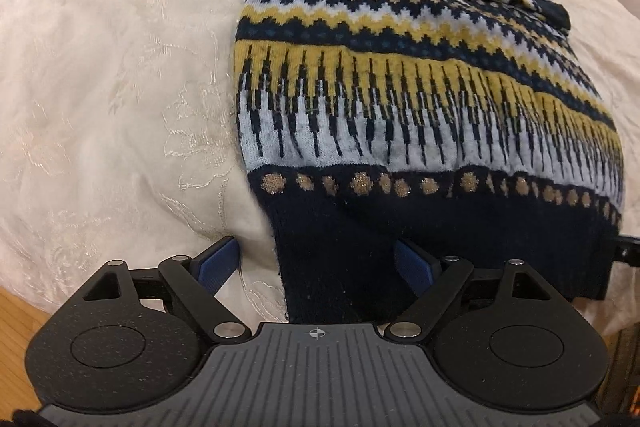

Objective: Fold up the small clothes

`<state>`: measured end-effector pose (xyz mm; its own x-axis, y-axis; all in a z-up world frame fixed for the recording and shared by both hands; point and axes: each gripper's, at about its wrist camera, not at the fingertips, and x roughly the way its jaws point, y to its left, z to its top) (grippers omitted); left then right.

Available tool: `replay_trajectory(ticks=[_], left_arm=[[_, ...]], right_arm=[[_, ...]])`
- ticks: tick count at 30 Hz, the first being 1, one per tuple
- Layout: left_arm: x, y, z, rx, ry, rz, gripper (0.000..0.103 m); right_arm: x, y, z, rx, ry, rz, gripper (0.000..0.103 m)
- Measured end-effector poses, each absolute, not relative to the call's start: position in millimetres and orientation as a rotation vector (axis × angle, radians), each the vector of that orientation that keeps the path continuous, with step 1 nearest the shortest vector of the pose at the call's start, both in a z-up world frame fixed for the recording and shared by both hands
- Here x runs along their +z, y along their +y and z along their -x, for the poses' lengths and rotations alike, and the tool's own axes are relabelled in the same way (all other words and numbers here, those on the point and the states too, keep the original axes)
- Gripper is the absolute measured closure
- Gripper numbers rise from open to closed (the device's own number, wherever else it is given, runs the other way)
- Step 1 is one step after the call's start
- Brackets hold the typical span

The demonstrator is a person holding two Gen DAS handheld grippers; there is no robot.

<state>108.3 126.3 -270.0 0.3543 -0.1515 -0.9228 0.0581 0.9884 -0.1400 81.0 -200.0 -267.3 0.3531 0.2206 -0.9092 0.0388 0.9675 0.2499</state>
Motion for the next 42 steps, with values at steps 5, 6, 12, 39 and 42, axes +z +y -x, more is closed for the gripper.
replay_trajectory(ticks=[5,6,12,39,42], left_arm=[[-271,129,-107,-0.146,1.201,0.105,0.019],[-271,130,-108,-0.149,1.199,0.109,0.019],[-263,137,-100,-0.154,1.160,0.154,0.063],[-180,162,-152,-0.190,0.887,0.295,0.100],[-177,162,-171,-0.187,0.876,0.268,0.100]], right_arm=[[-269,-202,-78,0.140,1.201,-0.290,0.035],[-269,-201,-77,0.150,1.199,-0.300,0.037],[-268,-197,-70,0.190,1.192,-0.351,0.062],[-174,-218,-110,0.229,0.840,-0.518,0.089],[-170,-227,-133,0.205,0.818,-0.553,0.089]])
